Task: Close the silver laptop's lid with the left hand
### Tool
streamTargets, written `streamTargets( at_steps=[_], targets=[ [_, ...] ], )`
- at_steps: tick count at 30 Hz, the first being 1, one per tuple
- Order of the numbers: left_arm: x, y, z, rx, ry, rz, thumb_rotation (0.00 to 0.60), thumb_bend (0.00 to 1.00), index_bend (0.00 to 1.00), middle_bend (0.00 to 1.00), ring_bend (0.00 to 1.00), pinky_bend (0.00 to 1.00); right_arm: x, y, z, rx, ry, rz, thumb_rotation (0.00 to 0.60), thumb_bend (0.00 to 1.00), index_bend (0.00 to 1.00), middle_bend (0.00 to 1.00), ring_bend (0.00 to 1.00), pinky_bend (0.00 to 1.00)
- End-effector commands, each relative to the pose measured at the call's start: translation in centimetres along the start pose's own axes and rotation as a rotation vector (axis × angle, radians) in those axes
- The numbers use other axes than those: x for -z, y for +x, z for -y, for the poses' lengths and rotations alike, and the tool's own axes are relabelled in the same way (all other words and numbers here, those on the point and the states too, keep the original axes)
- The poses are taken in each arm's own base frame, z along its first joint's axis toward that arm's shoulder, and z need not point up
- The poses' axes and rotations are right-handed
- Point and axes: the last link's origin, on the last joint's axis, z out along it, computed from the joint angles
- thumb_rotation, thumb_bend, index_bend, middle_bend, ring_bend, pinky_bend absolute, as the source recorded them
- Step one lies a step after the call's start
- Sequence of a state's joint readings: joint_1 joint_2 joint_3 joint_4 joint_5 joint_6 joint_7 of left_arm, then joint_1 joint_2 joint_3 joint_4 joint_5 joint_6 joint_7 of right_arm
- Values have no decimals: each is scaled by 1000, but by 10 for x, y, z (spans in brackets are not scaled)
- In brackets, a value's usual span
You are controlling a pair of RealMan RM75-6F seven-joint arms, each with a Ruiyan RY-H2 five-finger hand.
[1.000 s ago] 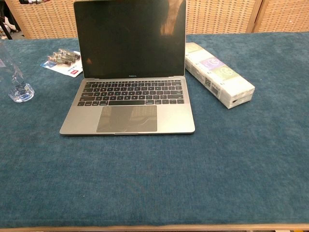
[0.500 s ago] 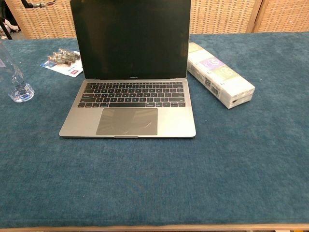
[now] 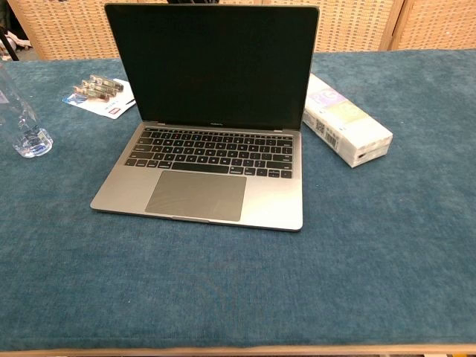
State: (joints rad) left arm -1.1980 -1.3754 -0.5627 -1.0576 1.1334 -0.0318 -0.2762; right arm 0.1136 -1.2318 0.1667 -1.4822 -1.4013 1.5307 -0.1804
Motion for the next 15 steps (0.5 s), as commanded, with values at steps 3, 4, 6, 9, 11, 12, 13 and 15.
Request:
streamTargets(
  at_steps=[3,4,6,9,11,12,13,15],
  targets=[
    [10,-6,3,-43,20,73,43,0,697,634,641,520,0,0,1,0,3,1,600,0,0,0,0,0],
    [11,-7,3,-46,22,82,44,0,697,634,641,520,0,0,1,0,3,1,600,0,0,0,0,0],
    [15,-12,4,-58,26,111,45,0,697,634,641,520,1,0,1,0,4,1,600,0,0,0,0,0],
    [19,-18,6,-66,26,135,44,0,697,634,642,520,1,-1,2,-1,4,3,600,0,0,0,0,0],
    [23,-25,7,-76,24,157,46,0,697,634,641,520,1,0,2,0,5,2,600,0,0,0,0,0],
    [24,-27,7,-79,21,163,46,0,697,634,641,520,1,0,2,0,5,2,600,0,0,0,0,0],
    [26,-30,7,-84,18,169,46,0,697,634,641,520,1,0,2,1,5,2,600,0,0,0,0,0],
    [30,-37,8,-89,9,180,46,0,697,634,640,520,1,-1,2,0,5,3,600,0,0,0,0,0]
  ],
)
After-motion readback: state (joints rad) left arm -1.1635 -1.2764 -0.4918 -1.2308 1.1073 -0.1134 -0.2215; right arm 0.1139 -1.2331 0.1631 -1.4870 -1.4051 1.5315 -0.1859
